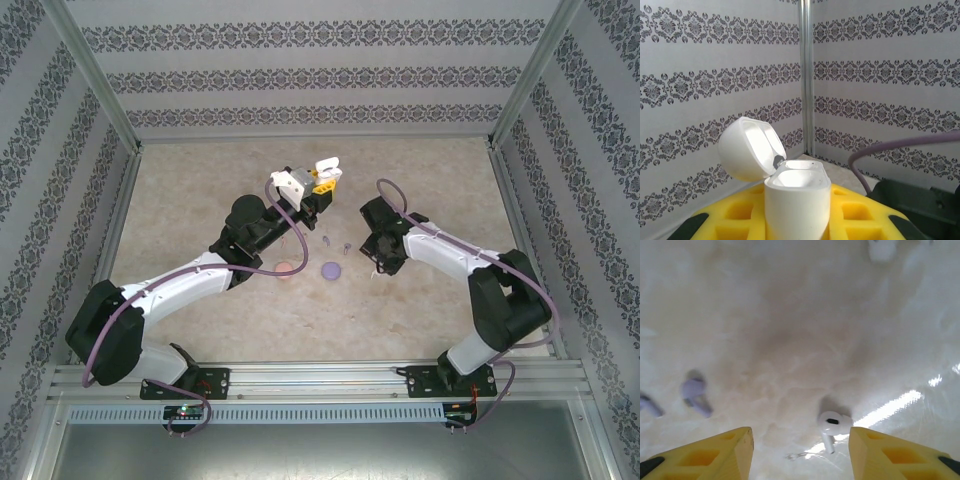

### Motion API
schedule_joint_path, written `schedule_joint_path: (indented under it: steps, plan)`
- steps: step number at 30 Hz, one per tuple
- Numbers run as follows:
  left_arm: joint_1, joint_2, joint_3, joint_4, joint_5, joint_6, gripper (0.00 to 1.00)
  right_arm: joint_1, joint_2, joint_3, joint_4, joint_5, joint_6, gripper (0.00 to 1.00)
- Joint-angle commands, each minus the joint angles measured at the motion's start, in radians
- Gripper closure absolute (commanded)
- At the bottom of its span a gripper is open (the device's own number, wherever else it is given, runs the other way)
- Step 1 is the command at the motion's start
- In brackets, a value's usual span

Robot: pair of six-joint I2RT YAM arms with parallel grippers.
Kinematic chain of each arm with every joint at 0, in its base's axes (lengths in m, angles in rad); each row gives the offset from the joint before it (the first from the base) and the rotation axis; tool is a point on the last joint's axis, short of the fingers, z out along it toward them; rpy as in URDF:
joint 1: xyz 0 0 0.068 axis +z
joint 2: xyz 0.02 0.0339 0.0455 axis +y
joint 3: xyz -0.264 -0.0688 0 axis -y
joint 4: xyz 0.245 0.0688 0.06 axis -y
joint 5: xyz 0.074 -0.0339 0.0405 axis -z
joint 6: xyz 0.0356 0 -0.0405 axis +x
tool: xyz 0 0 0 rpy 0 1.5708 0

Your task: Insert the wireless bluetooth earbuds into the charging case

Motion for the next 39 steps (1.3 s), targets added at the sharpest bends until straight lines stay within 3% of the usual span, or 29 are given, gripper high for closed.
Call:
schedule_joint_path:
  steps: [1, 39]
  plan:
    - [0.008, 0.016, 0.04, 0.028, -0.013, 0.03, 1.0, -0.011, 0.048, -0.034, -0.032, -0.046, 0.144, 0.47]
    - [0.026, 0.081, 0.04, 0.09, 0.01, 0.003, 1.0, -0.042, 0.151, -0.012, 0.032, -0.065, 0.195, 0.58]
